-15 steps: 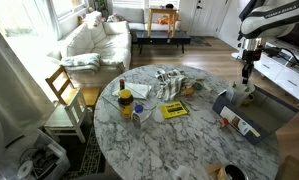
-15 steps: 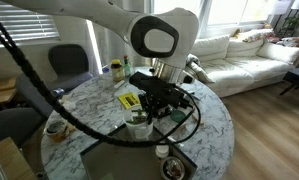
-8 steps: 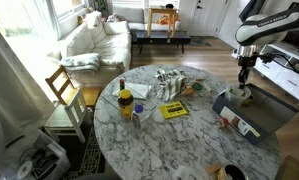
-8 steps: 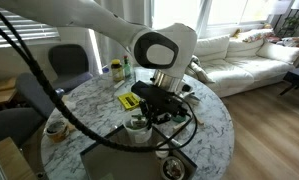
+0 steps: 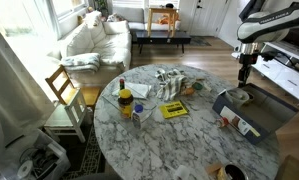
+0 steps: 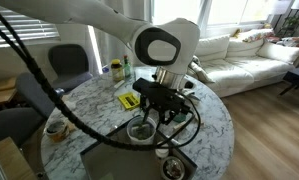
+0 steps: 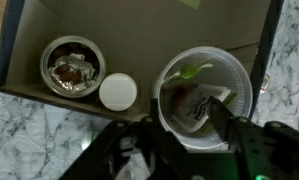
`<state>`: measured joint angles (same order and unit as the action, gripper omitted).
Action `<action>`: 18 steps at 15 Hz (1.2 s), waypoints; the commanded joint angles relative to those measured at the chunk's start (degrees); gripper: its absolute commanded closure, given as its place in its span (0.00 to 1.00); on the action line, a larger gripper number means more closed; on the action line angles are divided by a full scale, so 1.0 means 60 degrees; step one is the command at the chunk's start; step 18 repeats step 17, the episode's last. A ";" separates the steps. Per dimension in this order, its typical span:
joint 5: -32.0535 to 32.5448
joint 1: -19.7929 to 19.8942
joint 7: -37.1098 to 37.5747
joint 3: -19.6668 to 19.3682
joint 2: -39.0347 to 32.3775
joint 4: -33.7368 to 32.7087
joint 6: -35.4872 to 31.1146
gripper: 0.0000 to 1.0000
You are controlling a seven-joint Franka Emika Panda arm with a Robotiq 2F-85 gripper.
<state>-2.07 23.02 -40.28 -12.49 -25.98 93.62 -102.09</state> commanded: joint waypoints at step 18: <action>-0.0043 -0.0645 0.0545 -0.0041 0.3331 -0.0926 0.2158 0.00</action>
